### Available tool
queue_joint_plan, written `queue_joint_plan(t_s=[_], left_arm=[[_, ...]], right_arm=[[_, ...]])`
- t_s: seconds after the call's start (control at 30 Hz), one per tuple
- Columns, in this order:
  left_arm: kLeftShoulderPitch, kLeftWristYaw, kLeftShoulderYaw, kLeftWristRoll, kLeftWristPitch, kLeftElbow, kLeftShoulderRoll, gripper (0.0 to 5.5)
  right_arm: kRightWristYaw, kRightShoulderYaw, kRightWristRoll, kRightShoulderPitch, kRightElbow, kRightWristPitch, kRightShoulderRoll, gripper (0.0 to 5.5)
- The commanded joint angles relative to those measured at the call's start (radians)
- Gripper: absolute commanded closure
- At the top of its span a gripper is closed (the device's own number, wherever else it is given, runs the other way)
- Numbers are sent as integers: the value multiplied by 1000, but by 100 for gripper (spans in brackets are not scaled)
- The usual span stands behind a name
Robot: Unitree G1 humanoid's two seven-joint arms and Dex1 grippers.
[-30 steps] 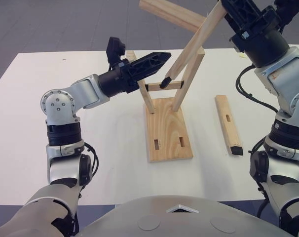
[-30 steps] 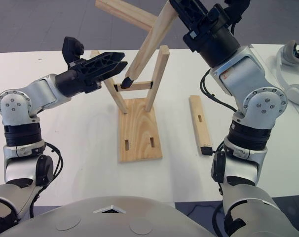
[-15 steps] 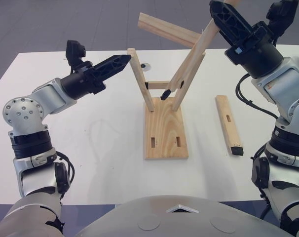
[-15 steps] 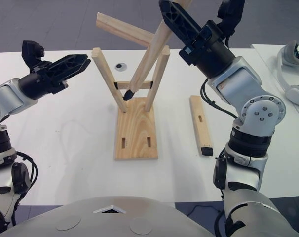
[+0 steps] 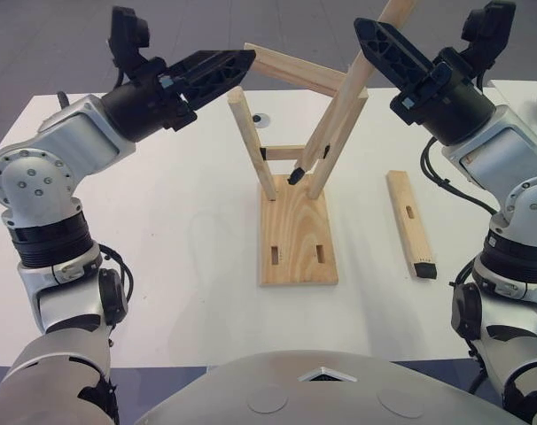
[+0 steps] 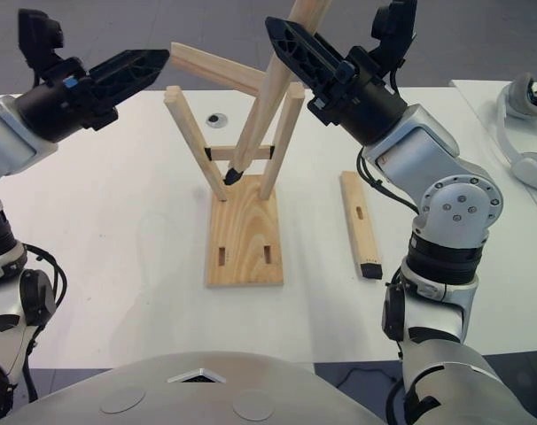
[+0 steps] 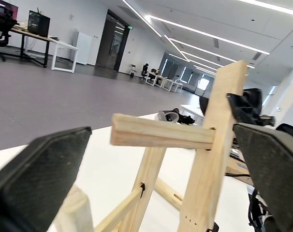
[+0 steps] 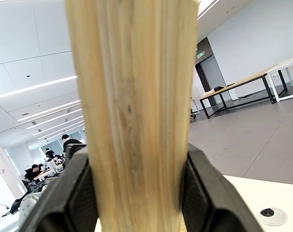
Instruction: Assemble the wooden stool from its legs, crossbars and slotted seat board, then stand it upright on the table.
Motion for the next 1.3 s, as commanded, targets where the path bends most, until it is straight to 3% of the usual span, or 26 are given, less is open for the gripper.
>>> queue_joint_plan(t_s=[0.03, 0.6, 0.9, 1.3], left_arm=[[-15, 13, -17, 54, -18, 13, -8, 10], [20, 1, -24, 64, -4, -13, -37, 10], [73, -98, 13, 143, -41, 67, 21, 10], [73, -203, -20, 220, -24, 119, 47, 10]], right_arm=[[-6, -4, 38, -34, -31, 3, 9, 345], [34, -5, -27, 31, 7, 18, -14, 345], [345, -27, -165, 170, -6, 41, -189, 345], [738, 91, -390, 301, -75, -114, -155, 345]])
